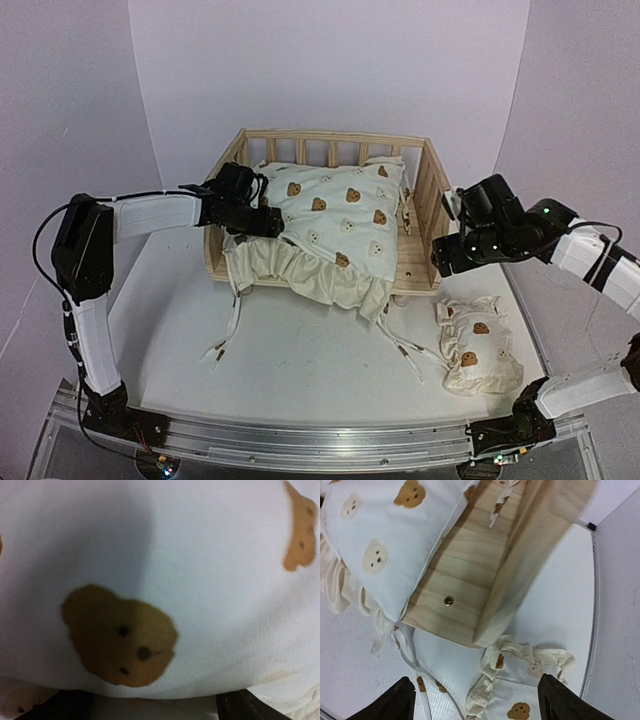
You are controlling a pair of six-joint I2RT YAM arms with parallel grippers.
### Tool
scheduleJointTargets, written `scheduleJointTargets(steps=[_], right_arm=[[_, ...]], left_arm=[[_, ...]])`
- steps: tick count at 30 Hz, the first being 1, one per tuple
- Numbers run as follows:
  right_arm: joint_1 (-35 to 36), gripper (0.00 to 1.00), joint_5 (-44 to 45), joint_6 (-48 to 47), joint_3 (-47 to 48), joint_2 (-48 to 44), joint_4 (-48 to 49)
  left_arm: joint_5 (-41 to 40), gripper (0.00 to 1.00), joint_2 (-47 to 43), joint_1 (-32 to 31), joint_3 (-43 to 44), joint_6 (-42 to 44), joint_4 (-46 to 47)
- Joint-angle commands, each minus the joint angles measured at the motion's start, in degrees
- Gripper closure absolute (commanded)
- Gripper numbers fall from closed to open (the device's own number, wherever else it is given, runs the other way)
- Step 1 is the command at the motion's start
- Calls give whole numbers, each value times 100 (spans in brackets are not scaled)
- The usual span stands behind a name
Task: Set up the pet bed
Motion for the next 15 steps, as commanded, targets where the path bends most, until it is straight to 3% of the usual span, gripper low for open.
scheduleJointTargets(steps=[1, 6, 10, 15], right_arm=[[-659, 13, -206, 45, -278, -329, 378], [-1022, 11, -1138, -290, -723, -106, 1636], [-1011, 16, -1391, -444, -1214, 23, 2737], [-720, 19, -1541, -232, -1626, 59, 3802]], left_arm=[[265, 7, -917, -677, 87, 898, -202], [998, 5, -1577, -864, -355, 789, -121], [1398, 5, -2183, -1101, -920, 647, 266], [2121, 6, -2669, -1674, -2111, -51, 1963]])
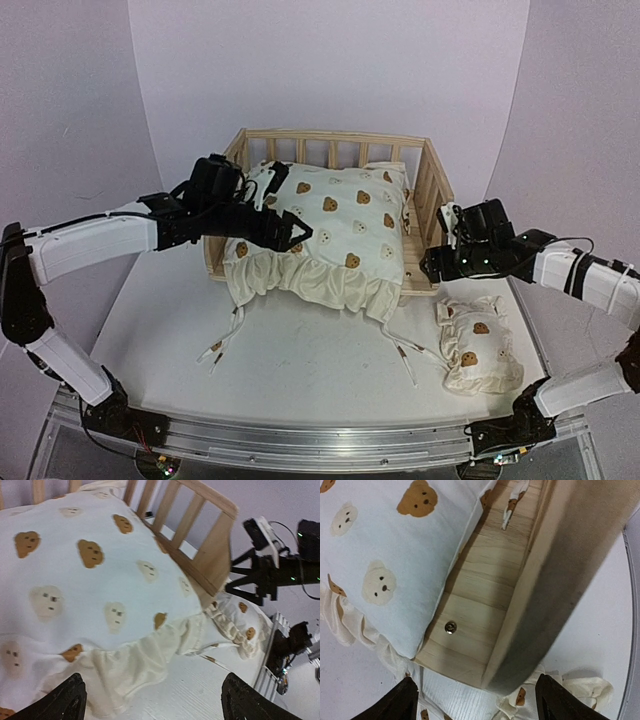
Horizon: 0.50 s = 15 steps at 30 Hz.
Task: Set up the pet bed
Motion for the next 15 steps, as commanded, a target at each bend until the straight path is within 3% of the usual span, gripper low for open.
scheduleJointTargets(steps=[1, 4, 8, 15], right_arm=[[285, 20, -143, 131, -176, 41, 1662], [624, 21, -72, 298, 4, 286, 1898], [1020, 21, -418, 754, 171, 536, 2213], [1128, 16, -1093, 1394, 20, 556, 2628]], left_arm=[[669, 7, -327, -623, -960, -546, 1791], [-227, 12, -152, -1202, -1261, -560, 2119], [-834, 16, 175, -1646, -1633, -804, 2738], [-703, 34, 1008, -1762, -2252, -1209, 4406]])
